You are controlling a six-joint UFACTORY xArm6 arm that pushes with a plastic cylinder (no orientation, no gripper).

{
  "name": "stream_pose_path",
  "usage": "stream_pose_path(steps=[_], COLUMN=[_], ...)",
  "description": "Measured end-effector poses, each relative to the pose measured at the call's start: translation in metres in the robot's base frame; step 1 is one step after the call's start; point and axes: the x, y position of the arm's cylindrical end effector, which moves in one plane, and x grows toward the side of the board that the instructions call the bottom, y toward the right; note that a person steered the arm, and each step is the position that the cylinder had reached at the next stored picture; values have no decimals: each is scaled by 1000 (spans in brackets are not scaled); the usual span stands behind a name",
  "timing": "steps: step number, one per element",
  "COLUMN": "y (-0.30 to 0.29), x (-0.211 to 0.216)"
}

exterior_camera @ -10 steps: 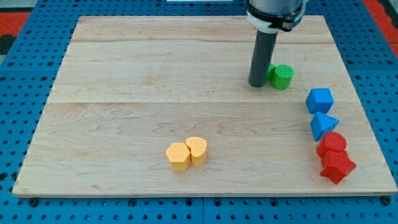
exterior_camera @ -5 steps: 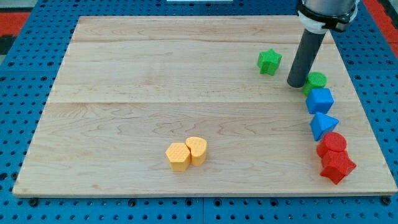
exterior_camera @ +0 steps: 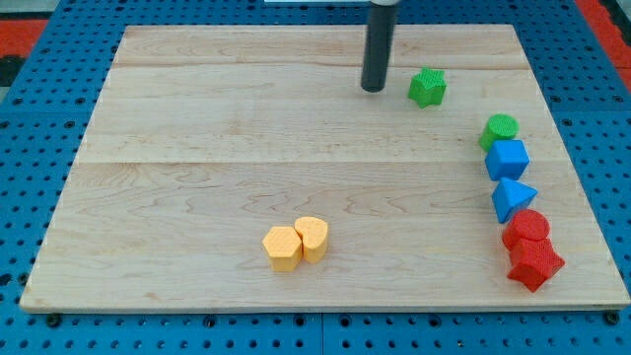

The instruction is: Move the green blocks above the blue cube in a vertical line

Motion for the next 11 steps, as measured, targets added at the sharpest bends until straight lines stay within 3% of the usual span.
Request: stream_pose_path(steps=[2,4,5,7,8,9,10,11], y=[91,76,117,122,154,108,4,-28], x=[28,-20,4,20,22,7,39,164])
